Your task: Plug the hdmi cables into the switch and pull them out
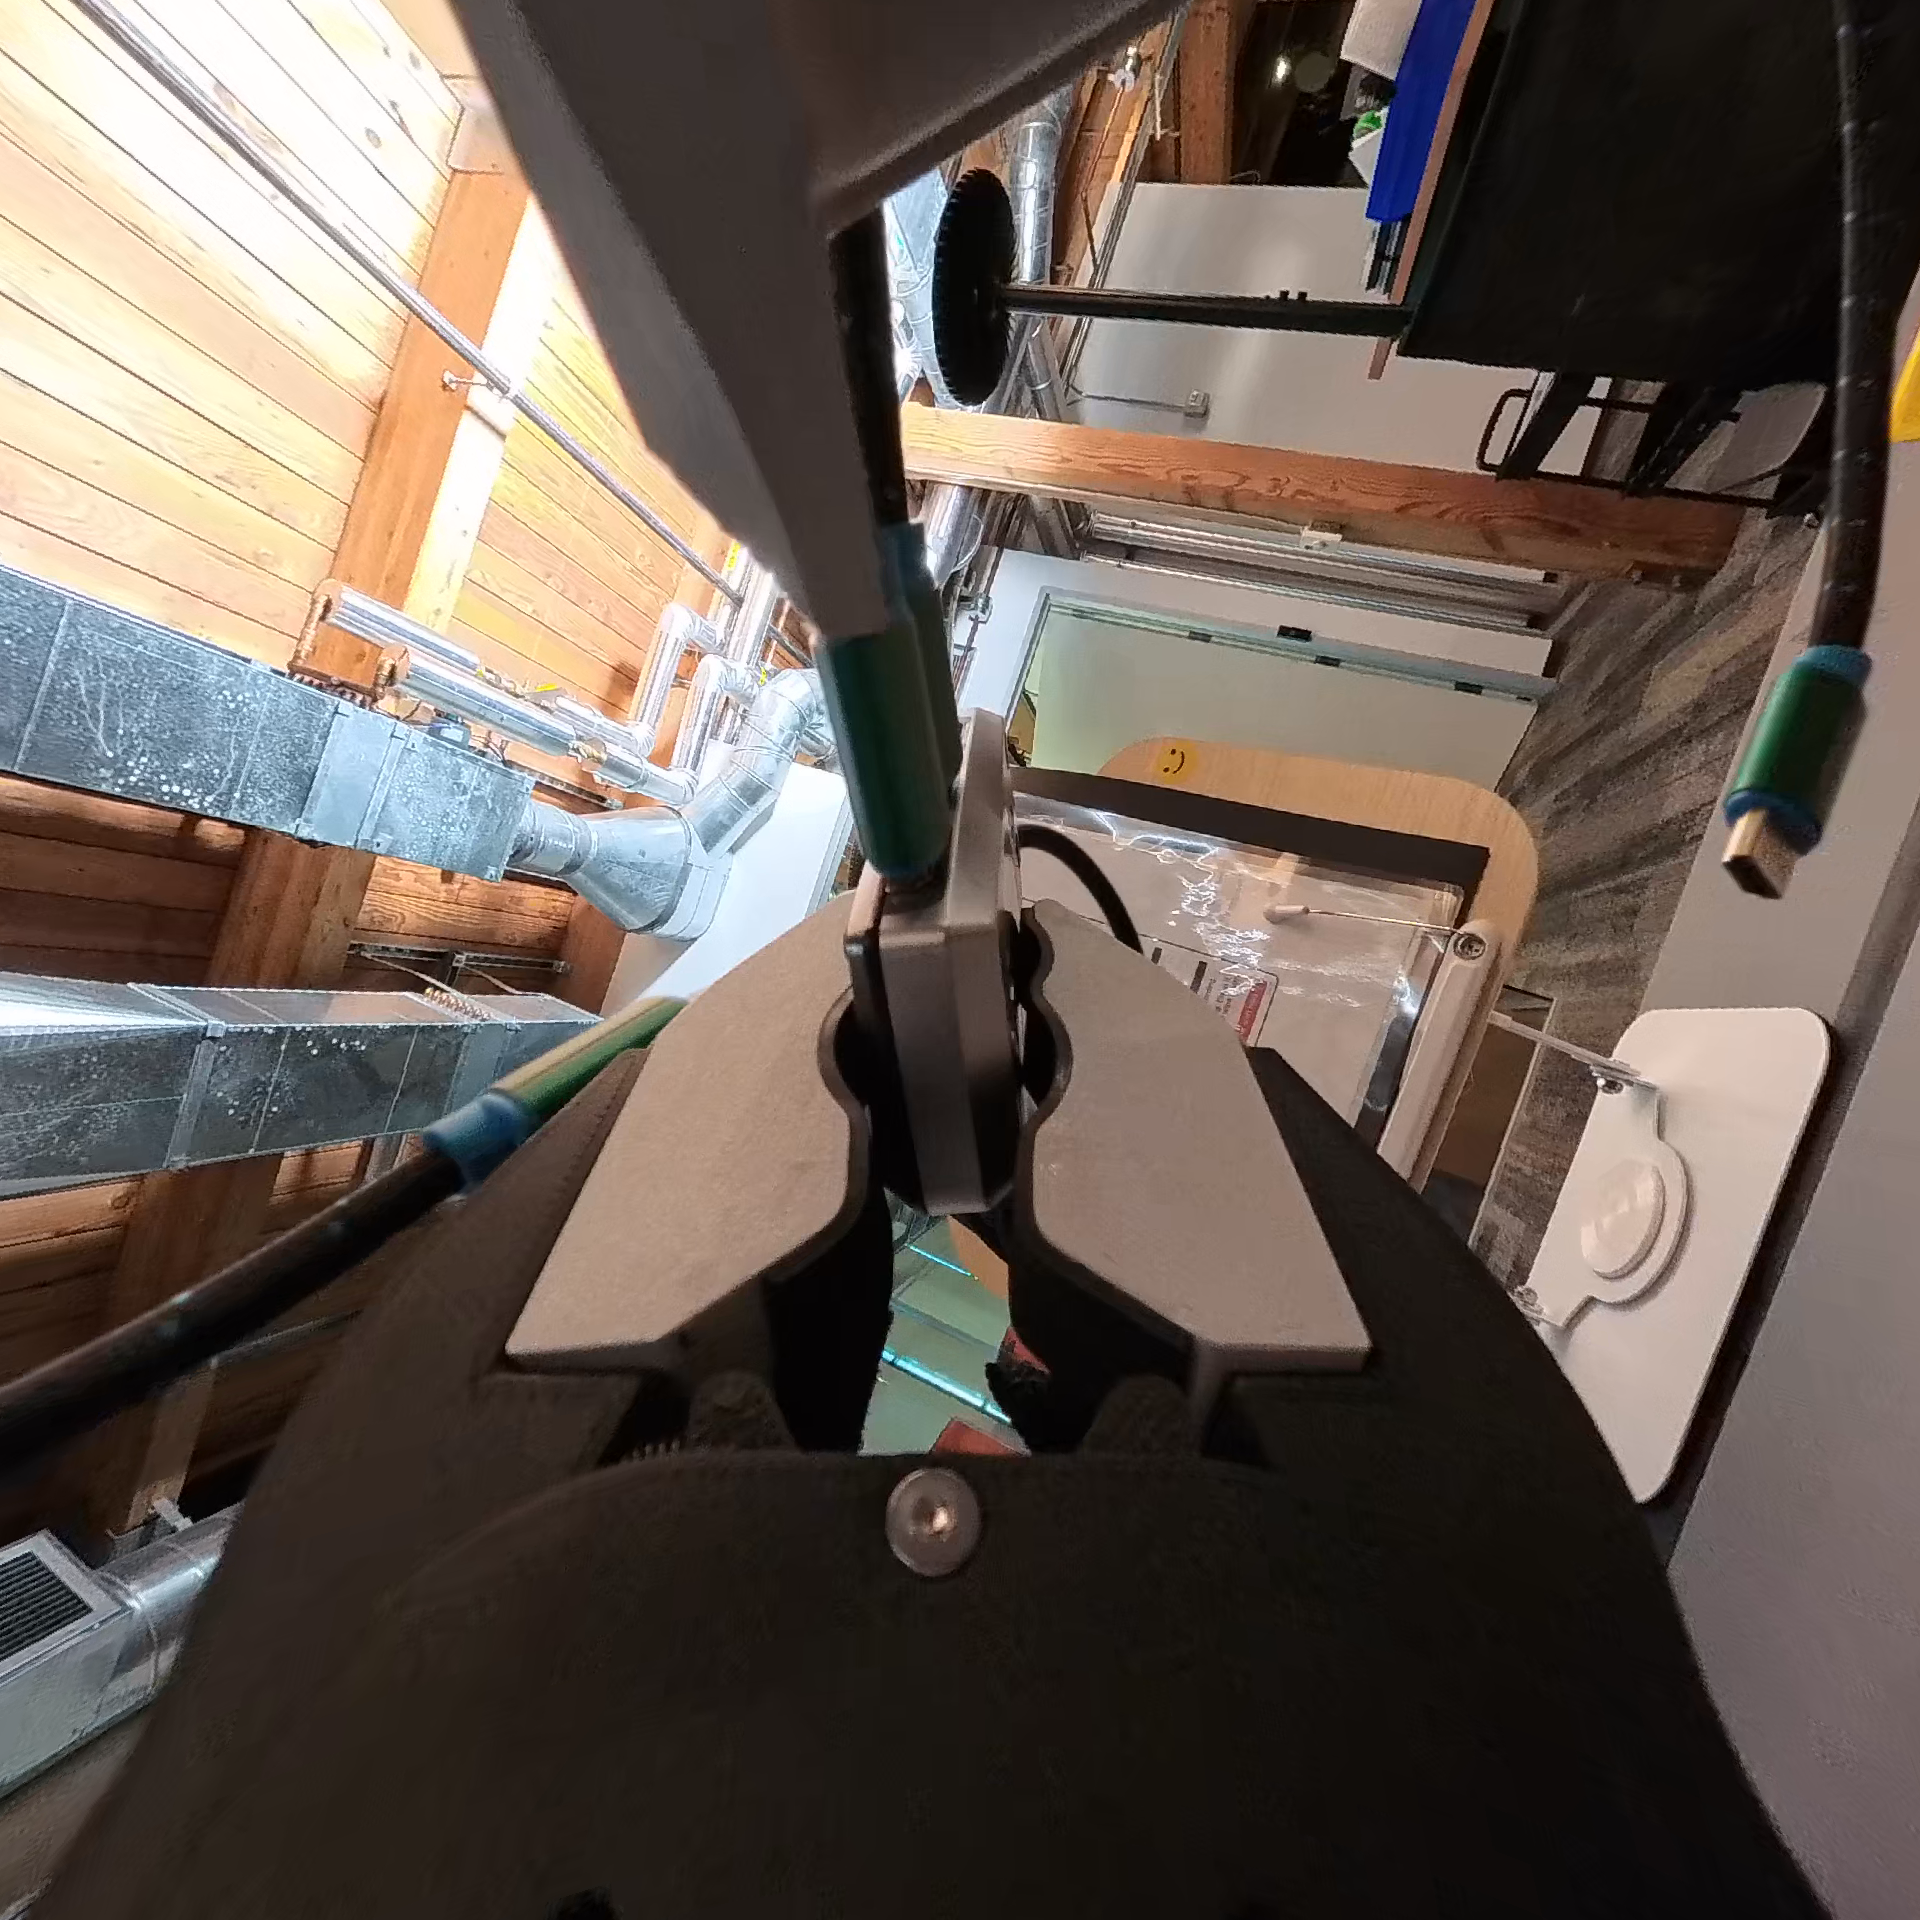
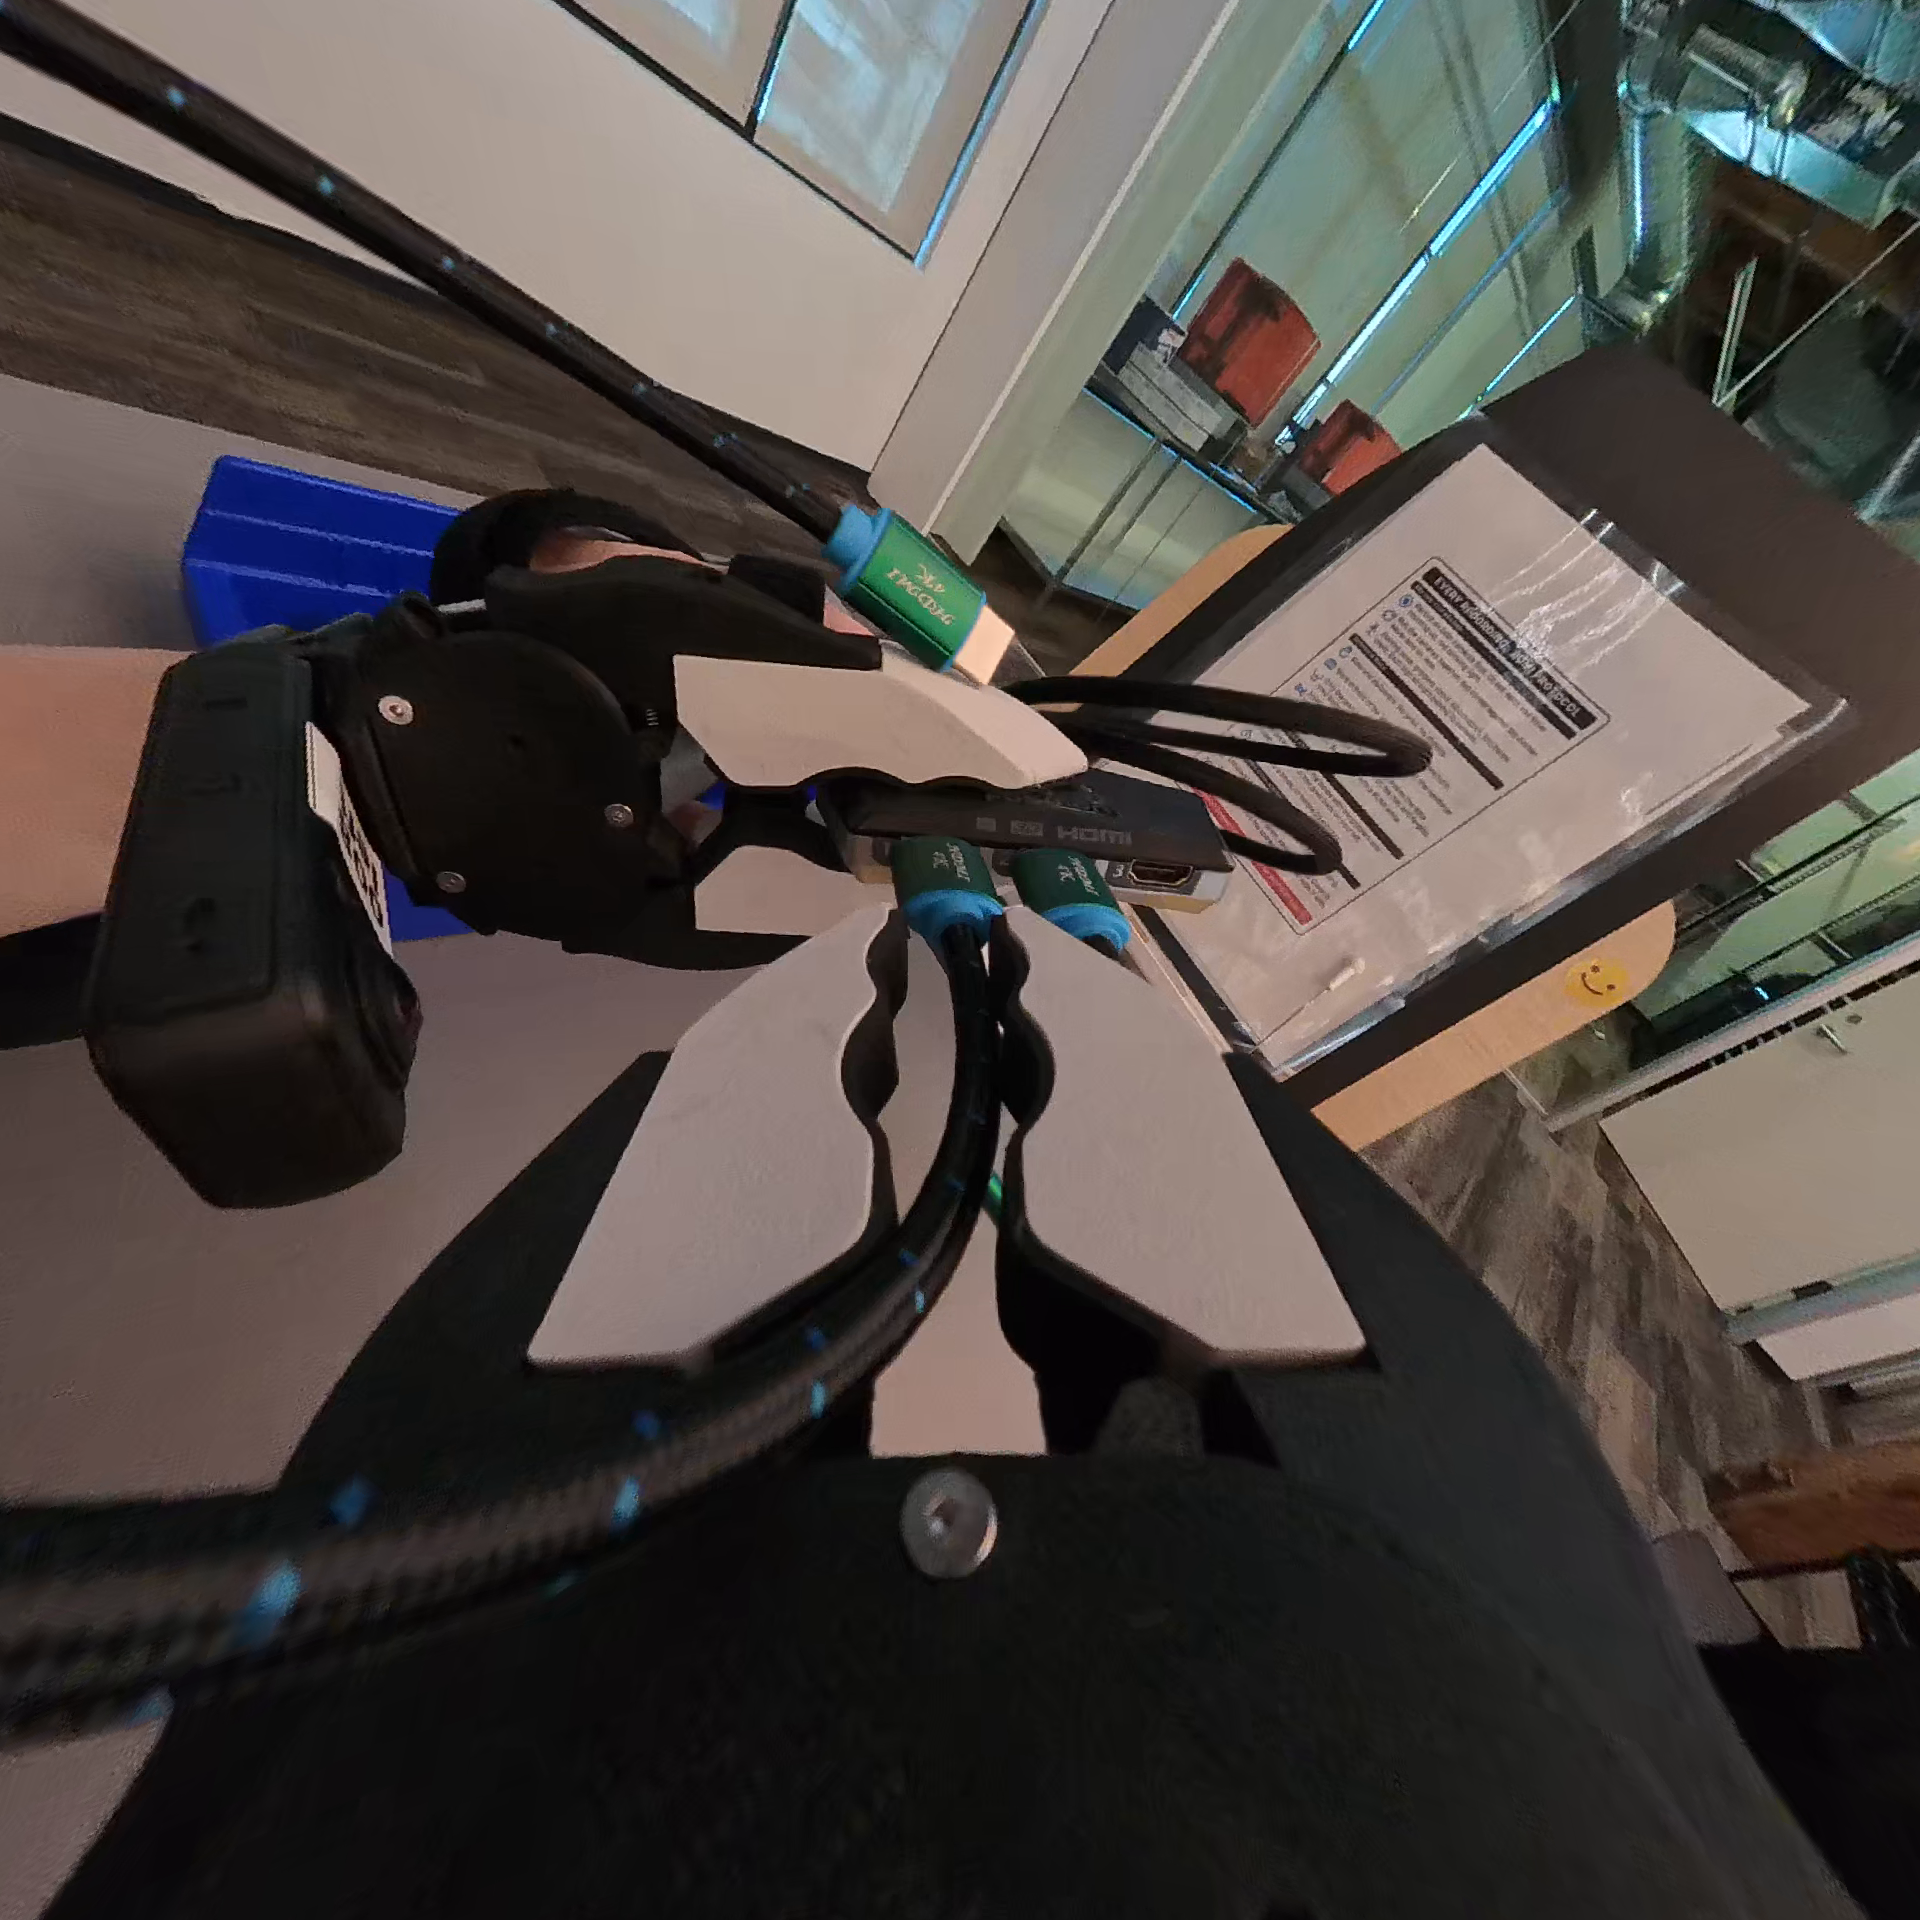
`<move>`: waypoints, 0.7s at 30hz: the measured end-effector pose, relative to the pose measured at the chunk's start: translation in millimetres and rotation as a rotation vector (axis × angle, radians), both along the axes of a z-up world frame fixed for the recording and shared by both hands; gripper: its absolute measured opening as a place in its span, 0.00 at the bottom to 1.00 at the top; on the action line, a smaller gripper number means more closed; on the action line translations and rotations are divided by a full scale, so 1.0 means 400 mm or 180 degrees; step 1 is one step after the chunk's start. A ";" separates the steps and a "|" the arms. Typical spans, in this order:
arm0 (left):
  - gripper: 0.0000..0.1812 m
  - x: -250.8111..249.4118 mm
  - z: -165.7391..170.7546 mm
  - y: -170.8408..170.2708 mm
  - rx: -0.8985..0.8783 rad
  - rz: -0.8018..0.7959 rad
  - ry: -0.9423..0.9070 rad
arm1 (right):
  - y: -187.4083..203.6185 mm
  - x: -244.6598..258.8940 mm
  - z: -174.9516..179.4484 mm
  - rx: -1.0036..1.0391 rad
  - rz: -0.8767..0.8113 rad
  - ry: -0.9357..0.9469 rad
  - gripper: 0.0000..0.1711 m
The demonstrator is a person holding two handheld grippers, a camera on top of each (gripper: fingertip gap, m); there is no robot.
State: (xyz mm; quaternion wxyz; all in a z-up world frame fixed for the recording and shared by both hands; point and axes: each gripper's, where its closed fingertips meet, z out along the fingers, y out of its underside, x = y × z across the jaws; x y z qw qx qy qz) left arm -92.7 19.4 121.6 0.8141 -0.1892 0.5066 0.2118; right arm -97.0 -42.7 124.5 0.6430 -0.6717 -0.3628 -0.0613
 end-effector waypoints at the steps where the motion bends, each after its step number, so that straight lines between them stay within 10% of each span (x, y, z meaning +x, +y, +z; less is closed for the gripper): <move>1: 0.12 -0.001 0.000 0.000 0.0009 0.0002 0.0005 | 0.000 0.000 -0.002 -0.0019 0.0005 0.0002 0.09; 21: 0.12 -0.013 0.006 0.019 -0.0081 -0.0085 -0.0313 | 0.020 -0.018 -0.010 0.0038 -0.0009 0.0028 0.07</move>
